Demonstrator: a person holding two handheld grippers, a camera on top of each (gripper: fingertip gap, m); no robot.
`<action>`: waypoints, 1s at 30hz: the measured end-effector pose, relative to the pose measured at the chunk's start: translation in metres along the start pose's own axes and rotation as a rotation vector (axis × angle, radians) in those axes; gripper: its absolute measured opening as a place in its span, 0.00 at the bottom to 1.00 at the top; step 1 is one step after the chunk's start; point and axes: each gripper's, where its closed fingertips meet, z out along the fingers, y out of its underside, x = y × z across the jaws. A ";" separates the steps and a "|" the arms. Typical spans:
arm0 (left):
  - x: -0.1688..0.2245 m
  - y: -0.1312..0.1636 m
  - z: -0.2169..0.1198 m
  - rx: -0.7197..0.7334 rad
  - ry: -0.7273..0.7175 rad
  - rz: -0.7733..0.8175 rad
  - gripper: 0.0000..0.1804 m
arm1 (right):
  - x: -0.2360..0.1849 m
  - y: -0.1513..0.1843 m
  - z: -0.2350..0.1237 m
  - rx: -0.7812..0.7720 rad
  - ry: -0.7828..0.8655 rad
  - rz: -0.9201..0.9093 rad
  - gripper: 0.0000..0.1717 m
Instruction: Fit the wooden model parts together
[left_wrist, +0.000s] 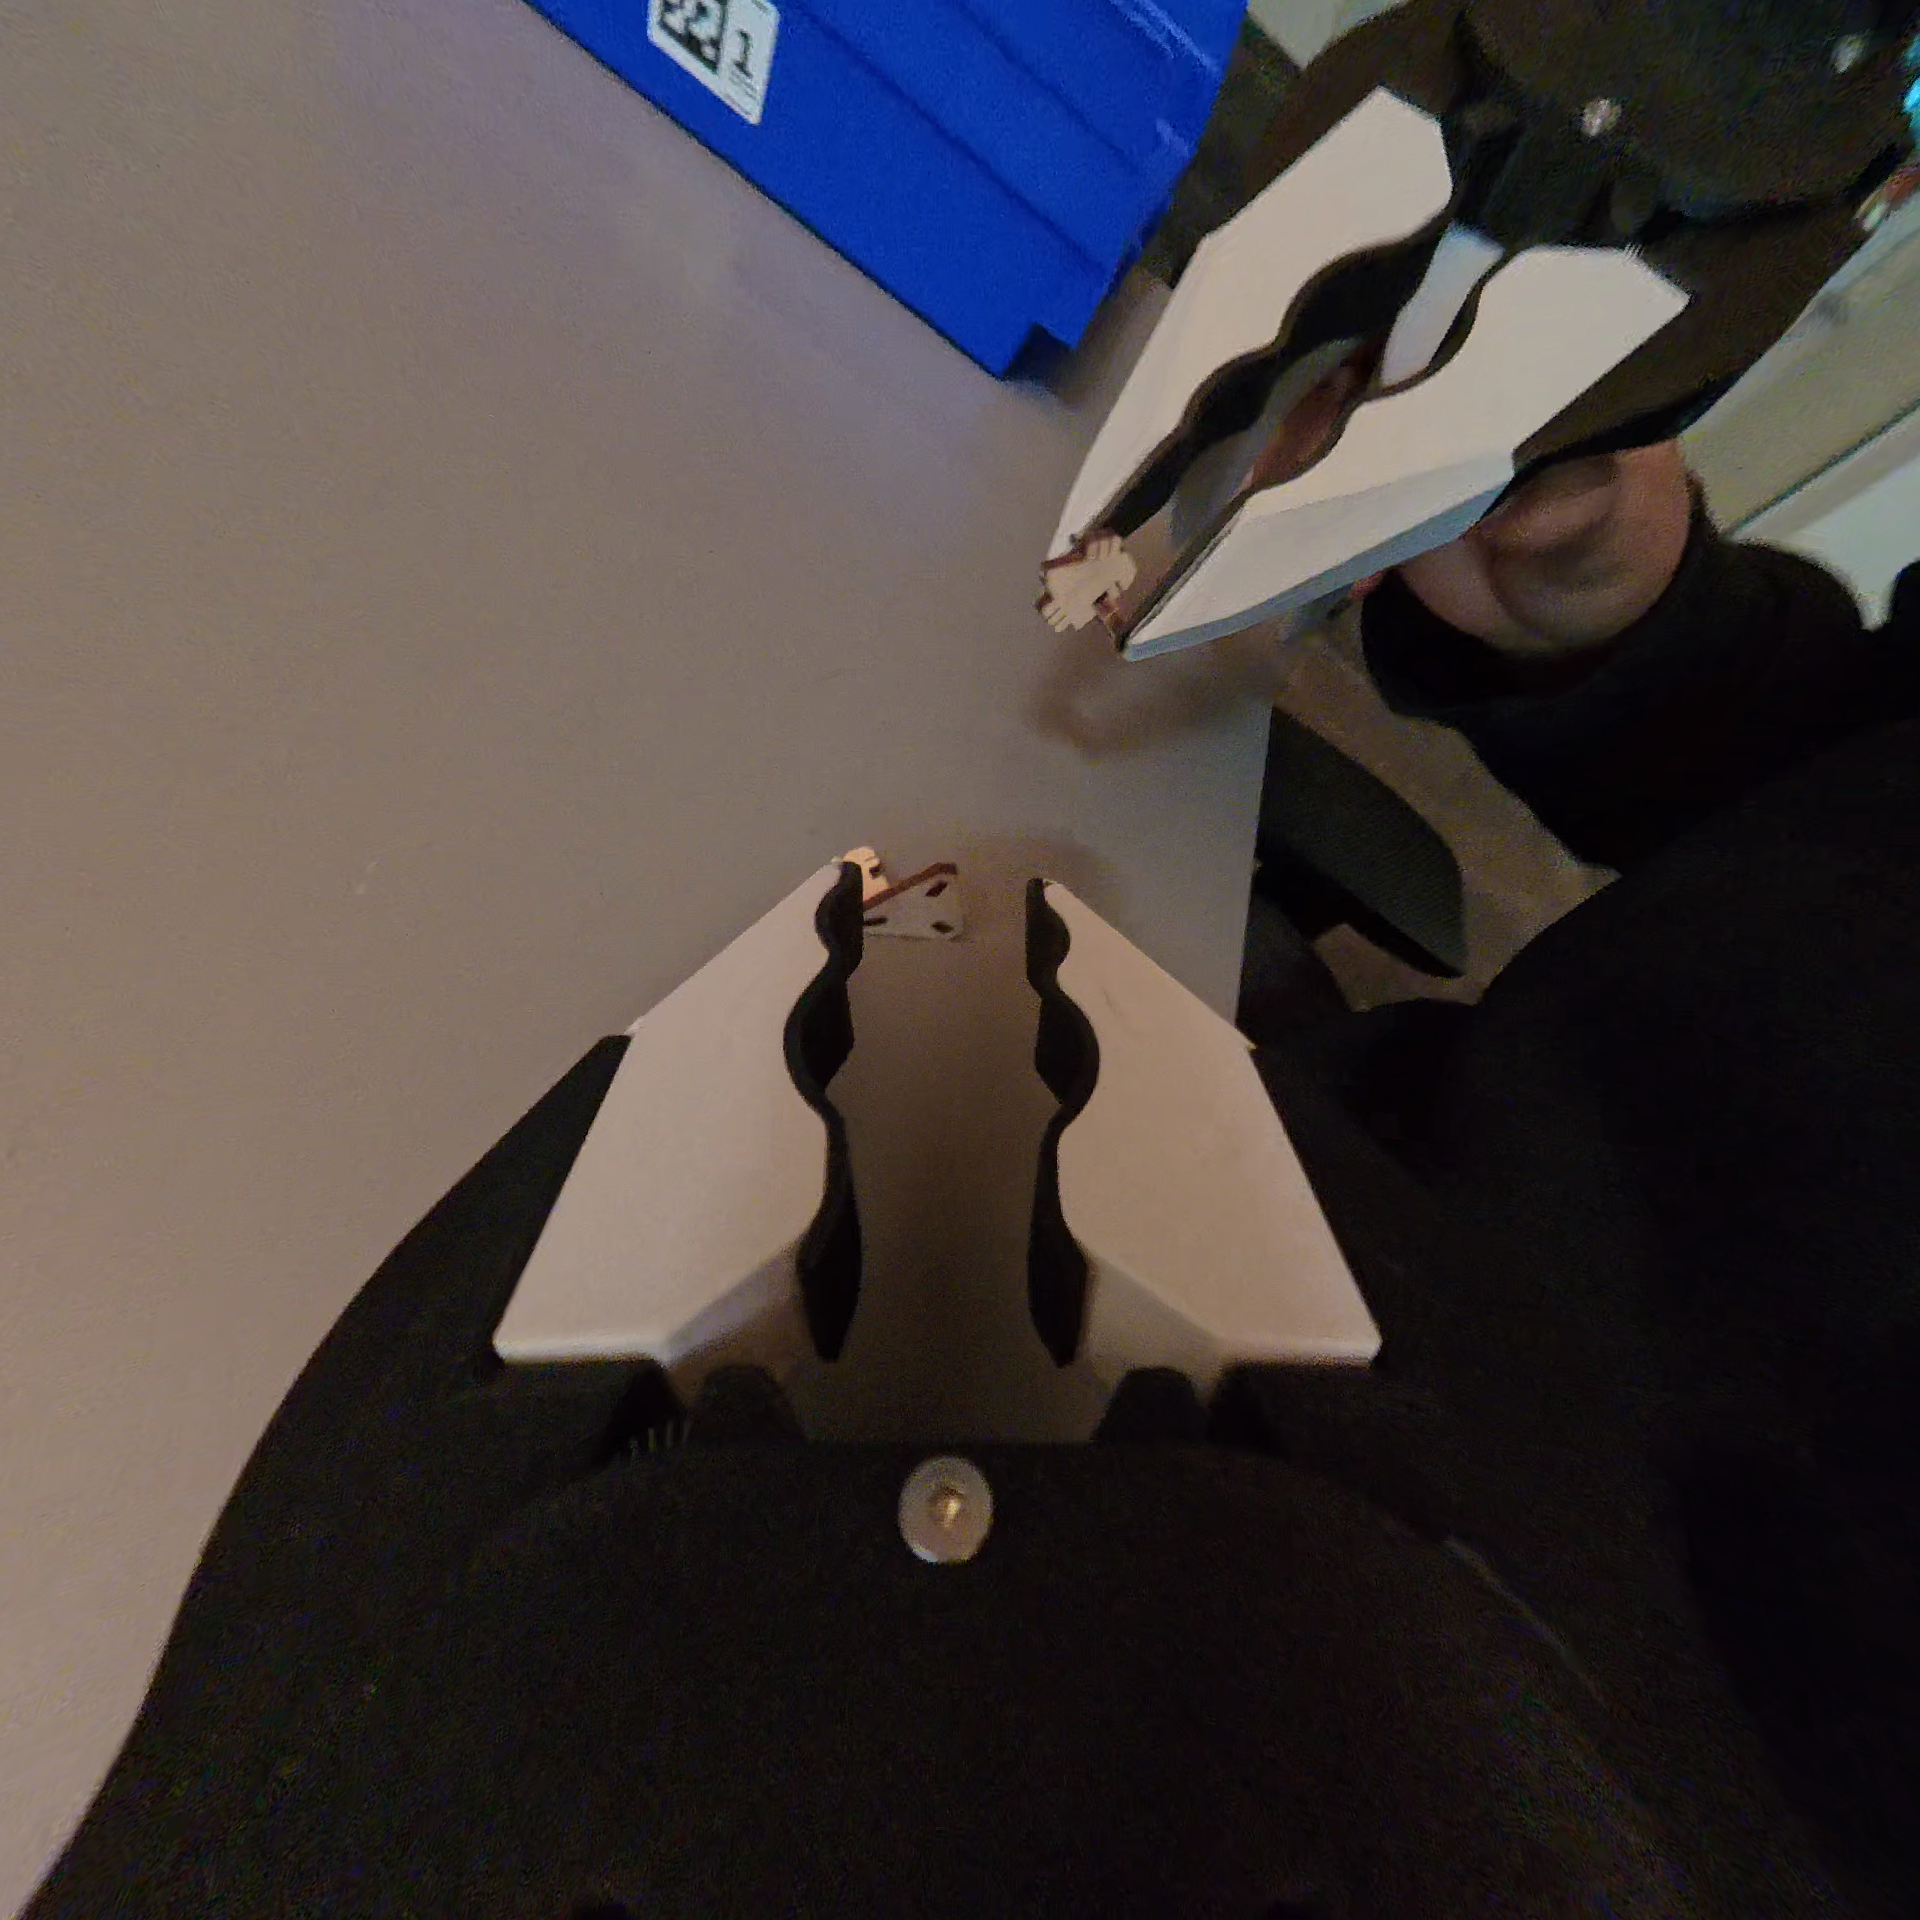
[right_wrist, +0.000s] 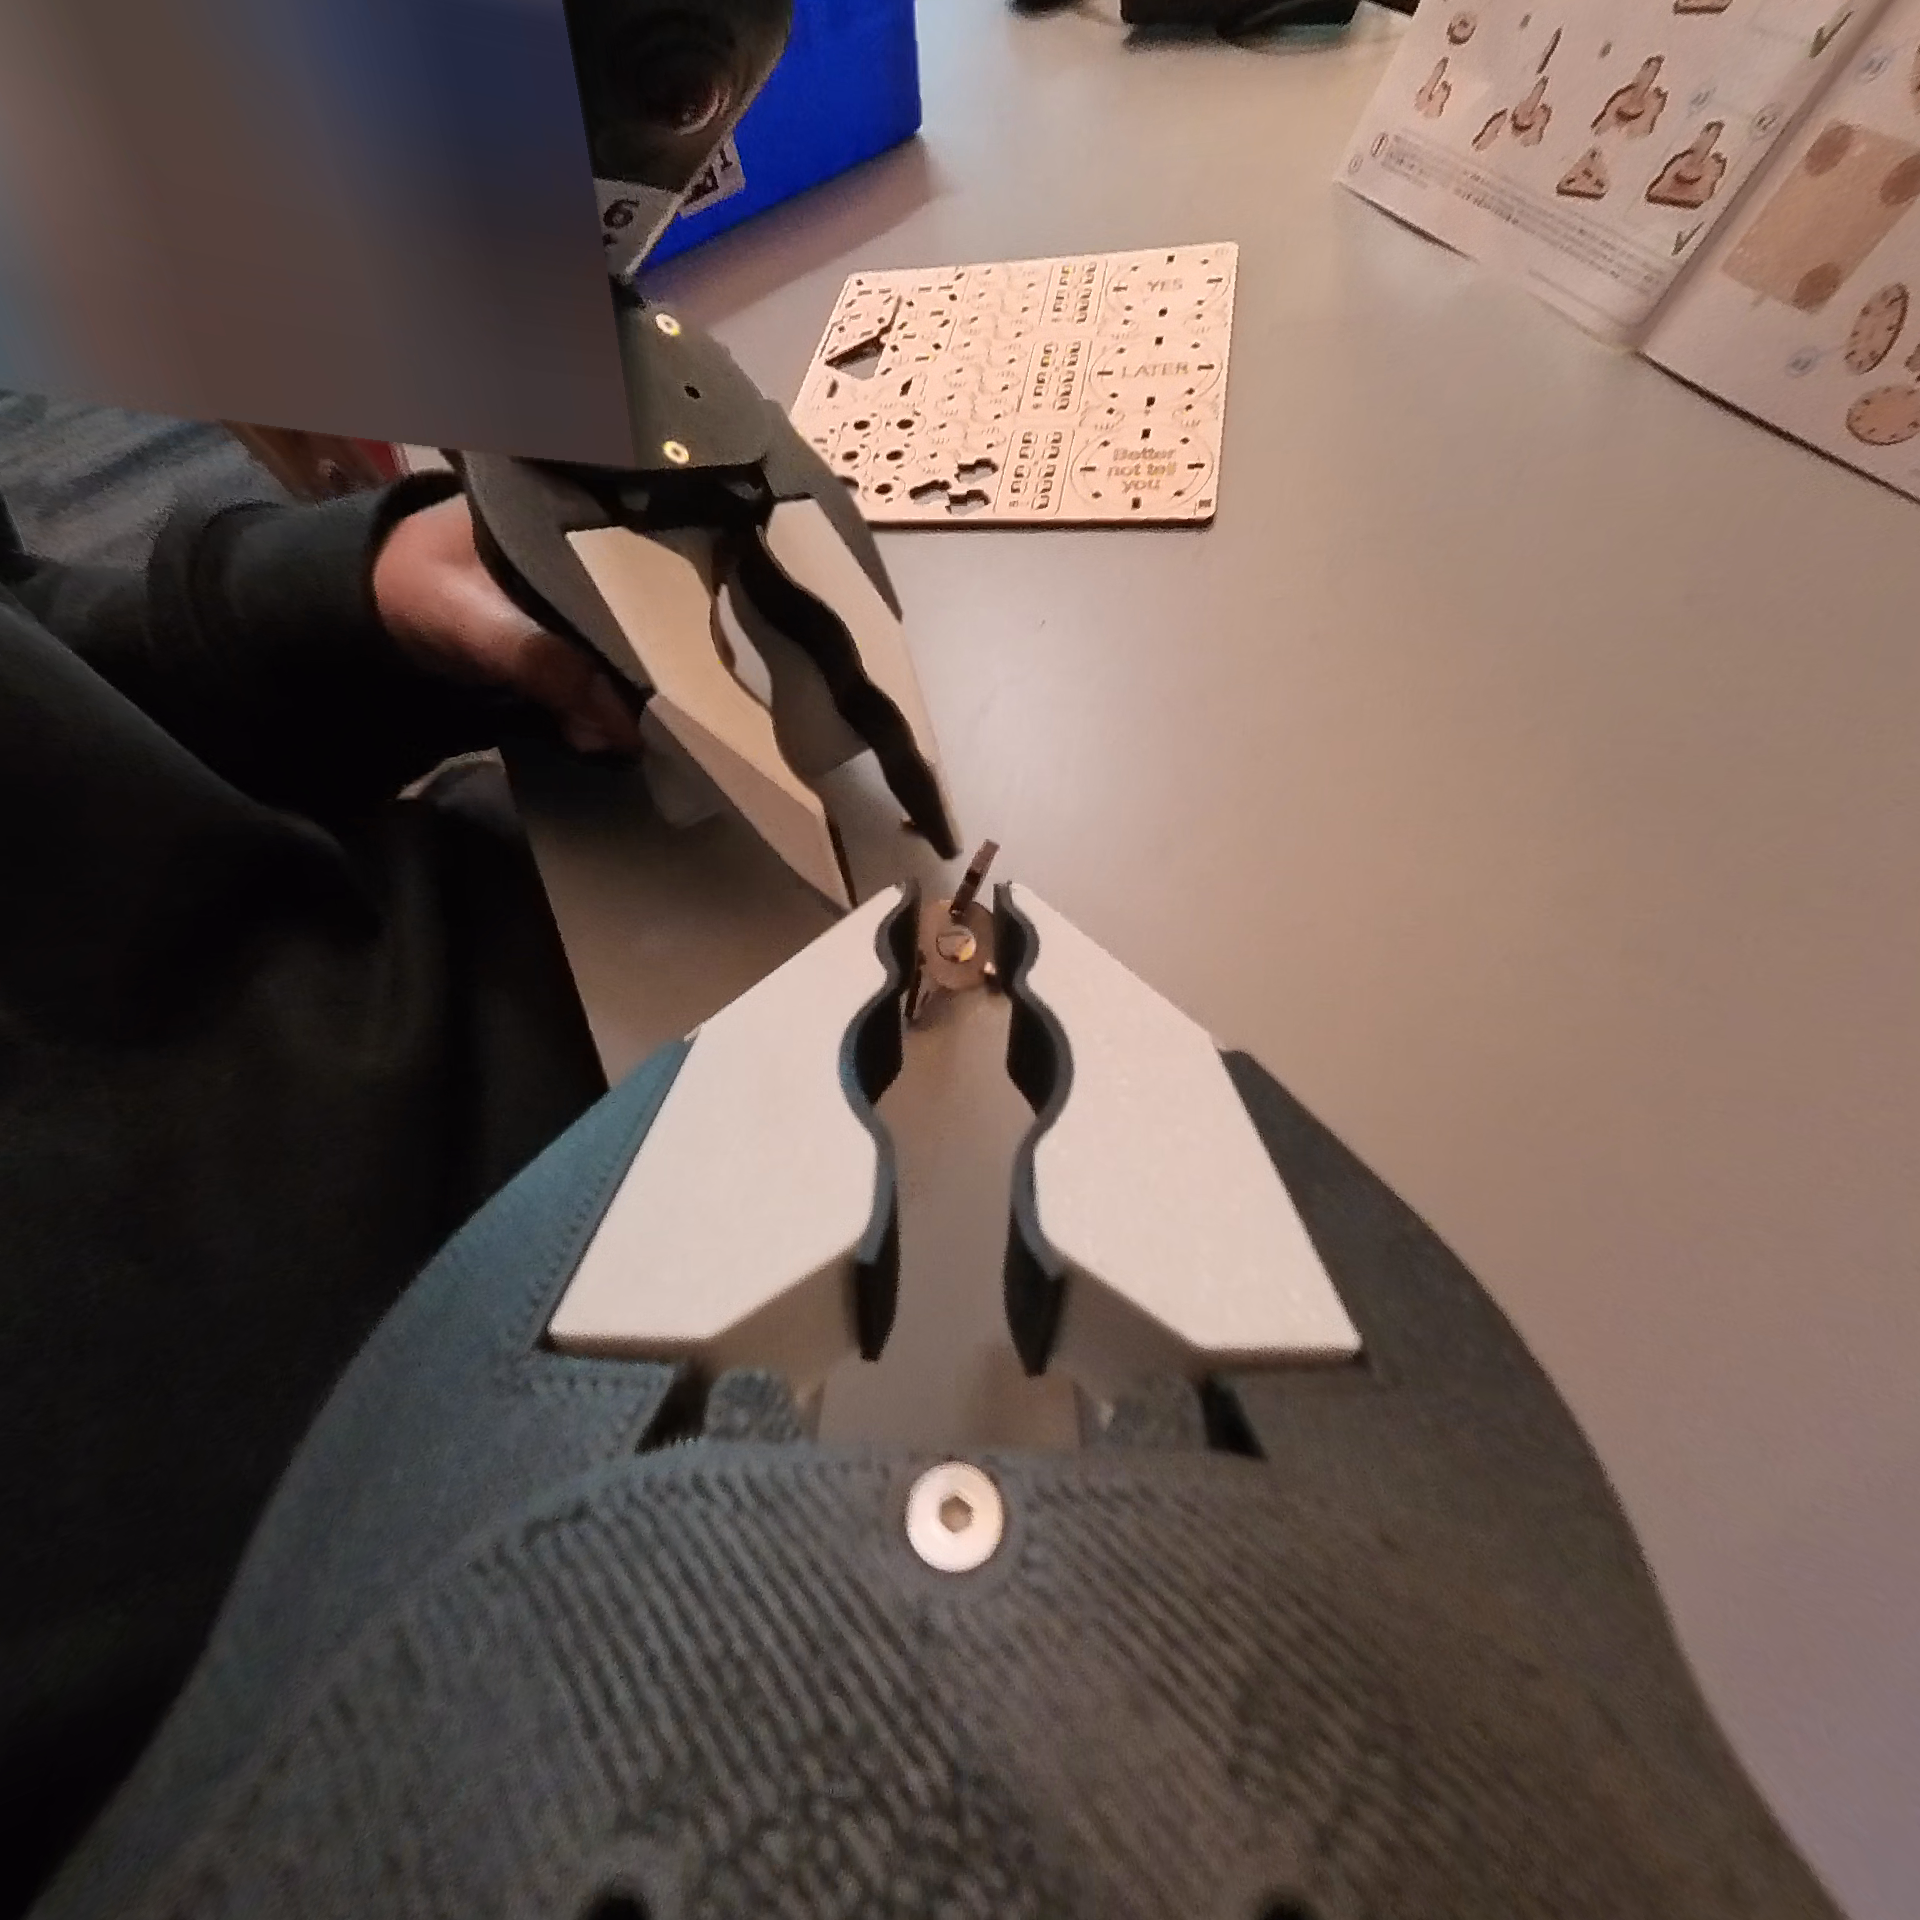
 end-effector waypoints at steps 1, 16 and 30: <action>0.001 0.000 0.005 -0.021 -0.015 0.046 0.17 | -0.001 0.001 -0.001 -0.007 0.006 -0.009 0.07; -0.002 0.036 0.009 -0.206 -0.199 0.205 0.12 | 0.002 0.048 0.005 -0.196 0.112 -0.102 0.07; -0.001 0.039 -0.002 -0.155 -0.207 0.086 0.13 | -0.033 0.038 0.024 -0.148 -0.126 0.010 0.07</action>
